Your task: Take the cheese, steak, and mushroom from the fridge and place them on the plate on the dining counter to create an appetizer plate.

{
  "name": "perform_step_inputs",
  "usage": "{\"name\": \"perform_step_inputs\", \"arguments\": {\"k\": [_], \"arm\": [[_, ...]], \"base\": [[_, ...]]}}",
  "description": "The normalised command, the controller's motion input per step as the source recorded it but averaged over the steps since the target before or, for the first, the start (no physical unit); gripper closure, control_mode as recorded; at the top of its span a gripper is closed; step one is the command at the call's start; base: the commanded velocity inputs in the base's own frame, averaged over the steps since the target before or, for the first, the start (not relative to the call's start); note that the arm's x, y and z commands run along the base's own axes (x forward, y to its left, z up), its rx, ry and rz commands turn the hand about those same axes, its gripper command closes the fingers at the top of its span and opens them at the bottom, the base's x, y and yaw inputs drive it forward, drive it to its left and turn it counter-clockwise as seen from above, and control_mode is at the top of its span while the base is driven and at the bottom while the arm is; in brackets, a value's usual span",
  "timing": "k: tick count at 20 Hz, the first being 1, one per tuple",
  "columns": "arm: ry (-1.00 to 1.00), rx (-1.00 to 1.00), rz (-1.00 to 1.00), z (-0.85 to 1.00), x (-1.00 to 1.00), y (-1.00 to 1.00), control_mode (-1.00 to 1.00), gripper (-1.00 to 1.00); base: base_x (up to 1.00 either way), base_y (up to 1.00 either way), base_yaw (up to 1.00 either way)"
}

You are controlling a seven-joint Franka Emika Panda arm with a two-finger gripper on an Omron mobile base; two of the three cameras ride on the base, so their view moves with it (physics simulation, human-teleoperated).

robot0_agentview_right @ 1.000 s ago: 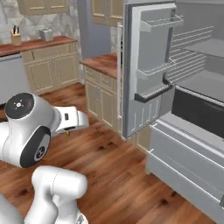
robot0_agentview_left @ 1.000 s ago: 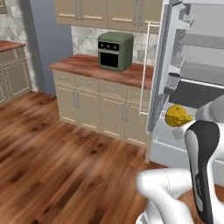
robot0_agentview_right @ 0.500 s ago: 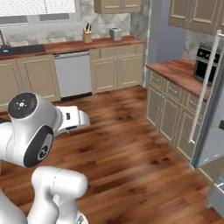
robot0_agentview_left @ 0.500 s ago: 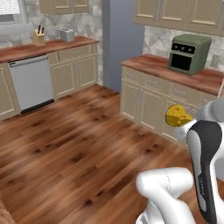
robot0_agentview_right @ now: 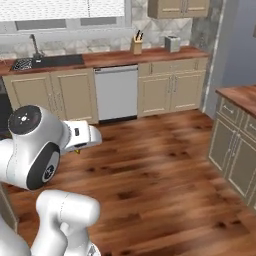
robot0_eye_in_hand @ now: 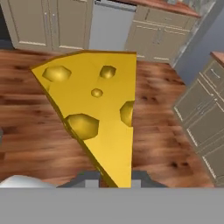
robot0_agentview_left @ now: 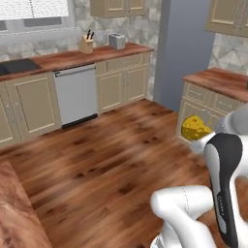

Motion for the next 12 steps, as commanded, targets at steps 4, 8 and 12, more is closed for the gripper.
{"name": "perform_step_inputs", "arguments": {"k": [4, 8, 12], "arm": [[0.0, 0.0, 0.0, 0.0, 0.0, 0.0, 1.0, 1.0], [0.0, 0.0, 0.0, 0.0, 0.0, 0.0, 1.0, 1.0], [0.0, 0.0, 0.0, 0.0, 0.0, 0.0, 1.0, 1.0]], "base": [[1.0, 0.04, 0.23], [1.0, 0.0, 0.36], [1.0, 0.0, 0.5]]}}
